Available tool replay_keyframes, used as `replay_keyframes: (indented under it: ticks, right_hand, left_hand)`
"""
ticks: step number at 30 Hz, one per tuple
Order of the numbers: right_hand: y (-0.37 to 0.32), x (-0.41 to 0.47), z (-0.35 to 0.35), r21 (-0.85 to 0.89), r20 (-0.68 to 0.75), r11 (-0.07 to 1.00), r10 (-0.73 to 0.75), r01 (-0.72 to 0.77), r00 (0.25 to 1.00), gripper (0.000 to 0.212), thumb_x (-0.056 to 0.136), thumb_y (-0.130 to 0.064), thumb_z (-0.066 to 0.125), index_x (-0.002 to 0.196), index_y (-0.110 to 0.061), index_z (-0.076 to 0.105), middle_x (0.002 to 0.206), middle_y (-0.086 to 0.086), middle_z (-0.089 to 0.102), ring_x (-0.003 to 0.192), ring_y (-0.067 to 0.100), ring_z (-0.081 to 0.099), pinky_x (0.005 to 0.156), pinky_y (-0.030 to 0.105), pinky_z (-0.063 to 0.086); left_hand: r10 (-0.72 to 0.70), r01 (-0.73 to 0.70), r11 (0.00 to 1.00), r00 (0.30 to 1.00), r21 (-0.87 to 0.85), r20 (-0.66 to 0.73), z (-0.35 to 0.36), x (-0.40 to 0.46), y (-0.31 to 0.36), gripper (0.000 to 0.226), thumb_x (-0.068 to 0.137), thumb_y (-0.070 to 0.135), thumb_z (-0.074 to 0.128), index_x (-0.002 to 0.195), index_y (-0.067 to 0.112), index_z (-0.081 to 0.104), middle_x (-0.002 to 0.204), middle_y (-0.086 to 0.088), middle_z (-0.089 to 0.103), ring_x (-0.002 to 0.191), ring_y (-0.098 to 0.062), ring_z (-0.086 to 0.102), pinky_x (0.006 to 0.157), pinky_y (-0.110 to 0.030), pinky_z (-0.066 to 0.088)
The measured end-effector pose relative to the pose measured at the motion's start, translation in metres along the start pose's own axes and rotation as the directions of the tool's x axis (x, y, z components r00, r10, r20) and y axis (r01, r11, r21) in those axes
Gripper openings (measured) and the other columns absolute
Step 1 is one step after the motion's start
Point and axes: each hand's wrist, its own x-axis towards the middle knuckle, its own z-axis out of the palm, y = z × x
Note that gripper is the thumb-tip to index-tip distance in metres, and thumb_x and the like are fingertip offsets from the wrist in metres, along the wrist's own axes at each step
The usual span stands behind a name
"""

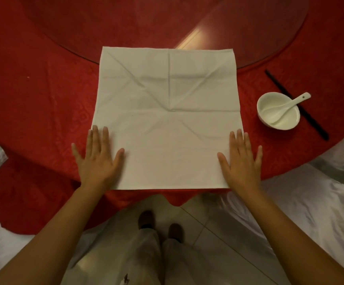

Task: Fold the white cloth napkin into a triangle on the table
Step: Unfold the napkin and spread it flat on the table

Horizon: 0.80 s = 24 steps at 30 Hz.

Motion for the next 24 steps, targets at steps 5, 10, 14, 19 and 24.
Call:
replay_keyframes:
  ticks: [5,10,14,19,24]
  right_hand:
    - [-0.085,0.062,-0.004,0.095,-0.144,0.979,-0.165,0.180,0.976,0.062,0.094,-0.047,0.022,0.147,-0.026,-0.001,0.158,0.005,0.001,0.145,0.020,-0.004,0.114,0.051,-0.001]
    - [-0.100,0.128,0.019,0.032,-0.013,0.985,-0.168,0.168,0.986,0.059,0.096,-0.047,0.021,0.146,-0.031,-0.007,0.158,-0.002,-0.009,0.144,0.015,-0.012,0.113,0.051,-0.008]
    - [-0.070,0.142,0.026,0.046,-0.010,0.978,-0.203,0.203,0.979,0.061,0.093,-0.050,0.022,0.146,-0.032,0.000,0.159,-0.004,-0.004,0.144,0.013,-0.008,0.114,0.046,-0.008]
    - [-0.033,0.160,0.016,0.014,-0.044,0.998,-0.059,0.060,0.997,0.065,0.093,-0.049,0.024,0.148,-0.021,0.004,0.159,0.001,0.000,0.145,0.015,-0.003,0.117,0.043,0.000]
    - [-0.024,0.166,0.009,0.072,-0.146,0.990,0.133,-0.124,0.980,0.064,0.095,-0.041,0.032,0.147,-0.011,0.010,0.158,0.008,0.008,0.145,0.020,0.002,0.118,0.046,0.004]
  left_hand:
    - [0.290,-0.300,0.953,0.939,-0.028,-0.185,-0.002,0.047,0.082,0.062,0.092,0.050,0.018,0.146,0.029,-0.005,0.154,0.001,-0.012,0.143,-0.013,-0.011,0.111,-0.049,-0.013]
    - [0.367,-0.367,0.930,0.929,0.016,-0.042,0.025,0.103,0.123,0.055,0.096,0.045,0.016,0.145,0.036,-0.008,0.156,0.001,-0.015,0.142,-0.015,-0.017,0.113,-0.051,-0.011]
    - [0.381,-0.381,0.925,0.924,-0.011,0.015,0.033,0.119,0.104,0.059,0.089,0.058,0.008,0.145,0.042,-0.001,0.158,0.006,-0.006,0.144,-0.011,-0.009,0.114,-0.044,-0.006]
    - [0.281,-0.281,0.959,0.960,-0.023,-0.008,0.017,0.131,0.055,0.063,0.087,0.058,0.010,0.146,0.037,-0.001,0.158,0.004,-0.002,0.144,-0.010,-0.008,0.115,-0.040,-0.004]
    - [-0.082,0.079,0.996,0.989,-0.029,-0.122,0.003,0.141,0.022,0.072,0.086,0.056,0.012,0.149,0.023,0.008,0.159,-0.005,-0.001,0.145,-0.016,-0.003,0.109,-0.060,-0.012]
